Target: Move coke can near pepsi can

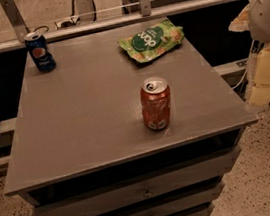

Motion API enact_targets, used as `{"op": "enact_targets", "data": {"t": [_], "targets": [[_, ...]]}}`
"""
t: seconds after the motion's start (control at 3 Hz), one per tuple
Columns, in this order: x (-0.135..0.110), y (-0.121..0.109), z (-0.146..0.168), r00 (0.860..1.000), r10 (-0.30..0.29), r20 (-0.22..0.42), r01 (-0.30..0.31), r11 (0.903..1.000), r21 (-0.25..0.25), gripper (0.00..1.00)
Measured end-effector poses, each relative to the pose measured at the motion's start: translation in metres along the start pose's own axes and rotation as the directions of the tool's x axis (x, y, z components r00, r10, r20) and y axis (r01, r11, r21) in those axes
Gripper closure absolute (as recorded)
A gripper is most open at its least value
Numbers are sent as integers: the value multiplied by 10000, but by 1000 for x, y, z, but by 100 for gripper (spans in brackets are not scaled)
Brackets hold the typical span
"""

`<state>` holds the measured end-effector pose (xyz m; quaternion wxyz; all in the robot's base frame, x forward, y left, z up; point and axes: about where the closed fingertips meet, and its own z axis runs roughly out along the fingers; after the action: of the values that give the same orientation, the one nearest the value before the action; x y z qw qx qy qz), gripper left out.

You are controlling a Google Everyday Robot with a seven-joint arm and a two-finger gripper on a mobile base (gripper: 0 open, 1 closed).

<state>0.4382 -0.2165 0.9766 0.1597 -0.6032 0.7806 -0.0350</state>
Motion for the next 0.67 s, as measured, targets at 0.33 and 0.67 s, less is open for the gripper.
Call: {"op": "enact_targets", "data": {"t": [0.33, 0.67], "targets": [[-1, 0, -1, 10000, 0, 46, 0, 10000, 34, 0], [-4, 0, 8, 9989, 56, 466, -51, 9999, -95, 0]]}}
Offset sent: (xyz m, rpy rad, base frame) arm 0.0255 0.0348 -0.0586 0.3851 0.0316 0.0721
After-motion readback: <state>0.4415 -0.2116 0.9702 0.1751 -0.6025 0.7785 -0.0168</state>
